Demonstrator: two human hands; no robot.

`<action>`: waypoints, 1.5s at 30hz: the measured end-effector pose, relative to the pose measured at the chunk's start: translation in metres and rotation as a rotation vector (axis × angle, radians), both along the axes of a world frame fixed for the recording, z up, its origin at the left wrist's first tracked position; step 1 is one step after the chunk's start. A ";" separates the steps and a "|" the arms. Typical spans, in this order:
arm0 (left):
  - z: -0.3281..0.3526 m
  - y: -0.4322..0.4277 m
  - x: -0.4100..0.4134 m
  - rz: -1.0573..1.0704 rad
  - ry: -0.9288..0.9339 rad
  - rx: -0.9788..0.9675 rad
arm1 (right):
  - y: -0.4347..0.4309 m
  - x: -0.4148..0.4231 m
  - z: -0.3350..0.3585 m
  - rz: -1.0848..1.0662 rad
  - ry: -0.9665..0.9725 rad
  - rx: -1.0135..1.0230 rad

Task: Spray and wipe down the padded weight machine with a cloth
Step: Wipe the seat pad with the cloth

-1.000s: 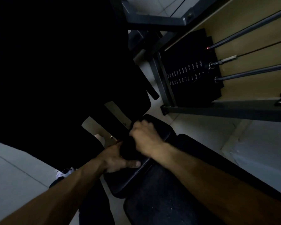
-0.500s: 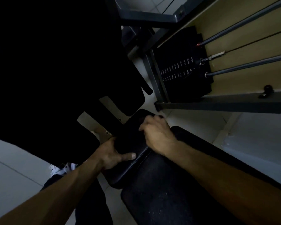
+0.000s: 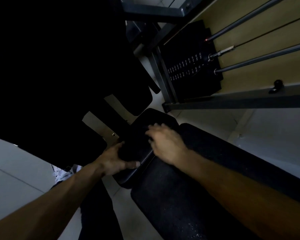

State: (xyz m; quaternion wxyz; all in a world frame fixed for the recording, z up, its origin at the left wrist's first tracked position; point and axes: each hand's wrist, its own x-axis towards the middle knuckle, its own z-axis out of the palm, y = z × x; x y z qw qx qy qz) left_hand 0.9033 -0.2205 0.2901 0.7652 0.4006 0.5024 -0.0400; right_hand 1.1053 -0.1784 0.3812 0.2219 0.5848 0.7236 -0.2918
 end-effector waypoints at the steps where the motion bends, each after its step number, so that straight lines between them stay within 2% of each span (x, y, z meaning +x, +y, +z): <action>1: 0.003 -0.001 0.000 -0.006 -0.004 0.024 | -0.017 -0.015 0.000 0.048 0.036 -0.050; 4: -0.004 -0.011 -0.004 -0.058 -0.007 0.060 | -0.042 -0.033 0.006 0.200 0.142 -0.180; 6: -0.003 -0.014 -0.009 -0.029 -0.039 0.077 | -0.028 -0.018 0.011 0.226 0.135 -0.149; 8: -0.003 -0.015 -0.010 -0.013 -0.052 0.086 | 0.000 0.007 0.011 0.202 0.037 -0.087; 11: -0.003 -0.015 -0.011 -0.014 -0.068 0.079 | 0.040 0.039 0.008 0.040 -0.152 0.031; 14: -0.007 -0.016 -0.014 -0.001 -0.056 0.042 | 0.034 0.018 0.005 -0.012 -0.244 0.140; 16: -0.005 -0.014 -0.015 0.017 -0.050 0.042 | 0.005 -0.013 -0.002 0.071 -0.207 0.100; 20: -0.016 -0.019 -0.016 0.079 -0.068 0.075 | -0.030 -0.050 -0.016 0.278 0.016 -0.147; 22: -0.014 -0.020 -0.017 0.080 -0.074 0.055 | -0.010 -0.039 -0.022 0.277 -0.001 -0.172; 26: -0.020 -0.019 -0.025 0.044 -0.043 0.003 | 0.054 -0.003 -0.045 0.088 -0.246 -0.023; 28: -0.023 -0.017 -0.025 0.024 -0.050 -0.006 | 0.065 -0.002 -0.054 0.034 -0.301 0.049; 31: -0.021 -0.015 -0.025 0.032 -0.068 0.000 | 0.040 -0.033 -0.069 0.101 -0.244 -0.012; 34: -0.021 -0.018 -0.023 0.030 -0.075 0.062 | 0.002 -0.066 -0.079 0.232 -0.030 -0.199; 36: -0.023 -0.023 -0.024 0.060 -0.078 0.068 | 0.005 -0.063 -0.079 0.259 0.036 -0.232; 41: -0.031 -0.034 -0.027 0.138 -0.079 0.020 | 0.053 -0.026 -0.082 0.191 -0.224 -0.064; 45: -0.022 -0.031 -0.027 0.106 -0.029 0.012 | 0.030 -0.070 -0.090 0.290 -0.187 -0.163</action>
